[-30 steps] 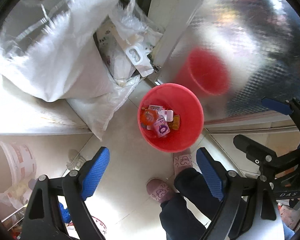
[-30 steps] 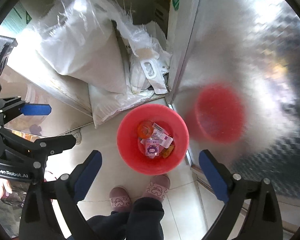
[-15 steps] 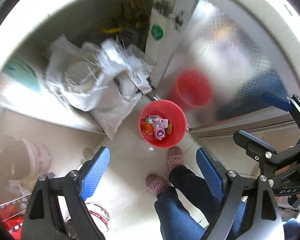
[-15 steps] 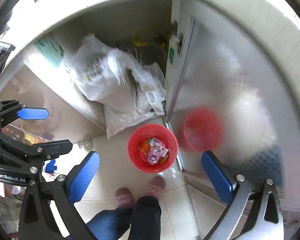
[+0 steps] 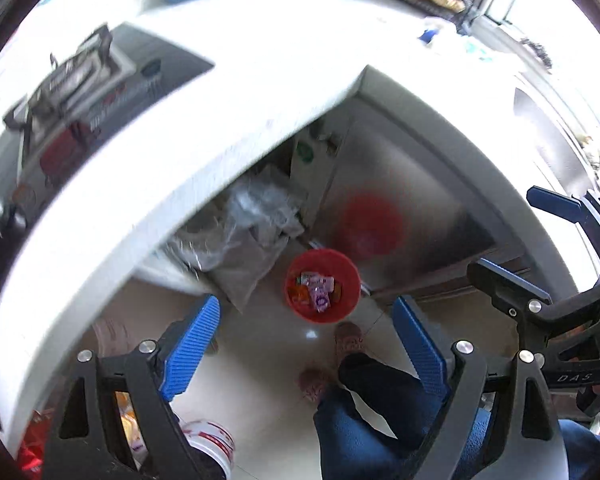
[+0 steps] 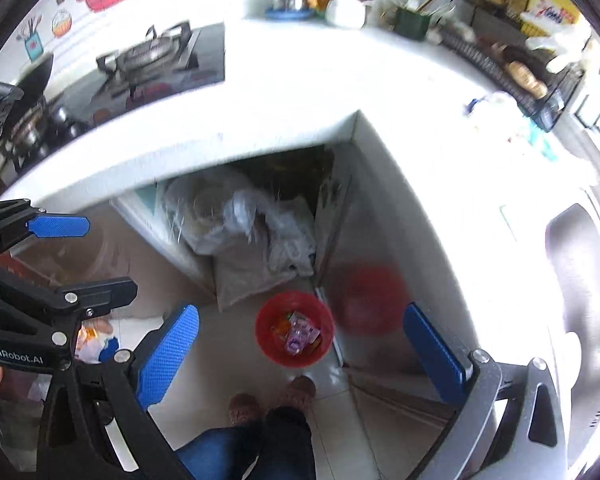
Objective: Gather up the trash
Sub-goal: 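Raise both tools from the bin back up to the counter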
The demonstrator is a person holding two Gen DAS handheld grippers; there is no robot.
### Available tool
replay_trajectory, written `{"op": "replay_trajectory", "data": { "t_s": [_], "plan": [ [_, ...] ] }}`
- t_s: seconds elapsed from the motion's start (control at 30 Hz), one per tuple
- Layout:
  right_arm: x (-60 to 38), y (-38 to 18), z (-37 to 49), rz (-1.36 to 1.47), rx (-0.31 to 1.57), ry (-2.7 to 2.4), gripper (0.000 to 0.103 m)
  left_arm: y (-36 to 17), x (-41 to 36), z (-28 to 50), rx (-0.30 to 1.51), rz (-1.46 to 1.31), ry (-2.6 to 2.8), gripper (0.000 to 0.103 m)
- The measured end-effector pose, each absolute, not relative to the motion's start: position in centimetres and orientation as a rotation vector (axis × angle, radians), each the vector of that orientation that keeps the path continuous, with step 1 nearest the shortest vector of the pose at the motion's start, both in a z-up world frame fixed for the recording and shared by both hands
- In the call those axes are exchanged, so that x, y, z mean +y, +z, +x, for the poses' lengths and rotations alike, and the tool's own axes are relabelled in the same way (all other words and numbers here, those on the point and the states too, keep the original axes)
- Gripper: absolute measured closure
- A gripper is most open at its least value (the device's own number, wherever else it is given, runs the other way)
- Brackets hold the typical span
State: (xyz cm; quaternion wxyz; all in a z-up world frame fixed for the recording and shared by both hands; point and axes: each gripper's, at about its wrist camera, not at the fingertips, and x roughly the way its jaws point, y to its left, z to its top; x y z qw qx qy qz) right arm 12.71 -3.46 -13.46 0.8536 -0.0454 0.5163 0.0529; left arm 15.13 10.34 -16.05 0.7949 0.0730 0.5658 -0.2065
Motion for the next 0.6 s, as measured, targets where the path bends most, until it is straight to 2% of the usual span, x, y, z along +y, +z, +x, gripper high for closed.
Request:
{"op": "replay_trajectory", "data": {
  "t_s": [0.27,0.6],
  "plan": [
    [-6.1,-8.3,13.4,-0.047,1.028,0.023,0.001,-10.4,7.5,17.9,1.134,0.225,-0.524,0.015],
    [-10.9,-7.7,18.4,-0.005,1.012,-0.053,0.001,-9.6,1.4,24.8,1.115,0.255,-0.587,0.015]
  ]
}}
